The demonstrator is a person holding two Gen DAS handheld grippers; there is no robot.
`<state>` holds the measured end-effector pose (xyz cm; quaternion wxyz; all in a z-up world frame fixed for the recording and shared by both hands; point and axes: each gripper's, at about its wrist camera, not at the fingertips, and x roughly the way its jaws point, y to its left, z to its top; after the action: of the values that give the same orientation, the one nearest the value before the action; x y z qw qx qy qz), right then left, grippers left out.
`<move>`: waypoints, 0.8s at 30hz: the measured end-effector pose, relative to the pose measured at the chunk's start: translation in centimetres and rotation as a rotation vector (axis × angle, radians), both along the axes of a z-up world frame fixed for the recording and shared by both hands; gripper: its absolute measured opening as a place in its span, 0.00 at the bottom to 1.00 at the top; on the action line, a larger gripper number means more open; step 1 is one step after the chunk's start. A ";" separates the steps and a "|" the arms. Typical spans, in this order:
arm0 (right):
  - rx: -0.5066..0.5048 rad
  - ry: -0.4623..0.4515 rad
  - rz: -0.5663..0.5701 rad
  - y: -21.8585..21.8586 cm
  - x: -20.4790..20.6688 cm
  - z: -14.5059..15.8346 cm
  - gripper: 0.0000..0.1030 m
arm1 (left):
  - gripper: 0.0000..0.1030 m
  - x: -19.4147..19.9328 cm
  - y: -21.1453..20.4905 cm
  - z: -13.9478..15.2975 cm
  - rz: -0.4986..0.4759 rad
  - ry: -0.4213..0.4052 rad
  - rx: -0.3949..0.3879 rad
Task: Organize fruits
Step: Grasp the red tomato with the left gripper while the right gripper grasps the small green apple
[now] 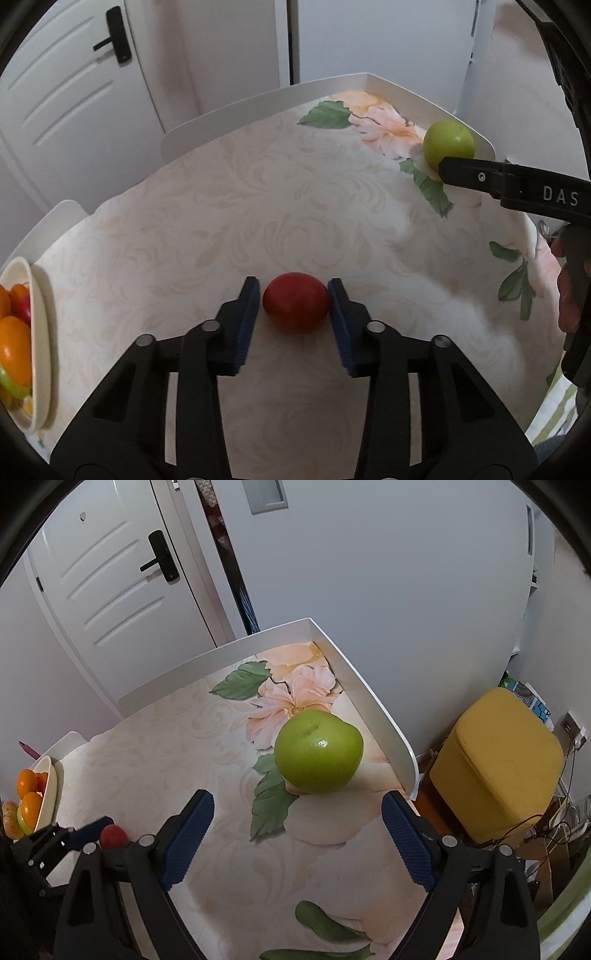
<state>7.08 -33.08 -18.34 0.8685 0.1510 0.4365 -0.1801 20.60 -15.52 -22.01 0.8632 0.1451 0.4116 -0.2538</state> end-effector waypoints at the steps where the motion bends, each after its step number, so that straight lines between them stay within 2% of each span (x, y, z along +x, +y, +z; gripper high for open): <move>1: 0.001 0.000 0.000 -0.1 0.1 -0.1 0.87 | 0.38 -0.1 -0.1 0.0 0.001 -0.002 0.002; 7: -0.006 0.011 0.011 -0.4 0.9 -0.8 0.74 | 0.37 -0.1 -0.2 0.1 0.017 -0.002 0.009; 24: -0.041 0.006 -0.048 -1.8 2.7 -1.2 0.55 | 0.37 -0.3 -0.2 0.5 0.074 -0.017 -0.007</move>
<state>9.78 -34.85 -19.52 0.8654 0.1429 0.4317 -0.2103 20.35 -15.71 -21.49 0.8759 0.1289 0.4084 -0.2221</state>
